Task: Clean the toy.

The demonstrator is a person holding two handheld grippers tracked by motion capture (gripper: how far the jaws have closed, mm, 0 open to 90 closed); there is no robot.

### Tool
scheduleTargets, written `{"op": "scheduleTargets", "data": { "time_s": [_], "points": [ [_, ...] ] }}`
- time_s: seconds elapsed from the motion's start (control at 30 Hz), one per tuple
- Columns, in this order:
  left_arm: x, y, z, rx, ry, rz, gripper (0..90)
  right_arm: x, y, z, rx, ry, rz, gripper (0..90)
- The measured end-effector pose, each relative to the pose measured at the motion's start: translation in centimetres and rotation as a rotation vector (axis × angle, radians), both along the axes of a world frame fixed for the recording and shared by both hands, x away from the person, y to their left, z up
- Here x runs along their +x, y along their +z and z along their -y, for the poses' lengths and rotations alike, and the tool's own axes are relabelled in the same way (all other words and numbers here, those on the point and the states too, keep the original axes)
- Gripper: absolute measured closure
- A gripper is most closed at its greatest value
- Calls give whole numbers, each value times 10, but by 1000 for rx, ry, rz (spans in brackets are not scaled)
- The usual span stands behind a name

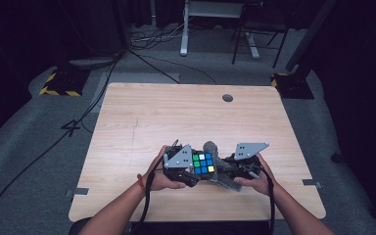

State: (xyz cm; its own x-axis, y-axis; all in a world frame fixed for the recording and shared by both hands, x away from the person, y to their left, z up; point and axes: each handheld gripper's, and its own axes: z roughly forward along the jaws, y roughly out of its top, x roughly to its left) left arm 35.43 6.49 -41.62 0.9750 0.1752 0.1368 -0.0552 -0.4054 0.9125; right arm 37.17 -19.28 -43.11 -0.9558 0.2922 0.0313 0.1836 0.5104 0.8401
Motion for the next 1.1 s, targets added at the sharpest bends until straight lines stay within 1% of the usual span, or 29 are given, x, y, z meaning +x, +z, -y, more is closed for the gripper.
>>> {"op": "scheduleTargets", "data": {
  "time_s": [0.07,0.1,0.17,0.23,0.3,0.37,0.4,0.43,0.47,0.53,0.63,0.67,0.73,0.77,0.8,0.87,0.93,1.0,1.1],
  "points": [
    [1,1,-2,-14,7,-6,335,-1,-2,0,0,20,-20,736],
    [2,2,-3,-14,16,-2,335,-1,-4,-1,-12,28,-25,736],
    [4,2,-5,-24,21,-7,335,-3,-6,-4,-28,40,-23,736],
    [6,1,-6,-10,36,0,335,-5,-4,-4,-23,47,-19,736],
    [9,-1,-8,-9,39,-18,335,-5,-2,-3,-7,53,-17,736],
    [11,-5,-8,7,43,-21,335,-6,1,0,9,52,-8,735],
    [12,-7,-7,9,35,-37,335,-6,2,1,20,52,-6,735],
    [12,-8,-6,20,27,-39,335,-7,4,2,28,48,2,736],
    [11,-9,-4,35,23,-32,335,-7,6,3,31,39,12,735],
    [9,-11,0,48,10,-33,335,-6,9,7,59,17,19,735],
    [8,-14,6,90,20,-18,333,-5,12,11,88,0,31,735],
    [8,-16,8,95,22,-27,333,-5,12,11,95,-1,37,735],
    [8,-19,10,112,20,-28,332,-5,13,12,104,11,44,735],
    [8,-20,11,118,19,-31,333,-5,13,13,124,20,43,736],
    [7,-21,12,125,16,-34,332,-5,14,13,132,29,41,737],
    [5,-22,16,152,16,-22,332,-5,15,13,150,44,38,737],
    [4,-23,18,176,15,-10,332,-6,16,11,147,49,38,738],
    [4,-25,20,192,18,-16,333,-7,16,9,141,44,41,738],
    [5,-25,19,188,24,-23,333,-7,15,5,144,44,36,738]
  ]
}}
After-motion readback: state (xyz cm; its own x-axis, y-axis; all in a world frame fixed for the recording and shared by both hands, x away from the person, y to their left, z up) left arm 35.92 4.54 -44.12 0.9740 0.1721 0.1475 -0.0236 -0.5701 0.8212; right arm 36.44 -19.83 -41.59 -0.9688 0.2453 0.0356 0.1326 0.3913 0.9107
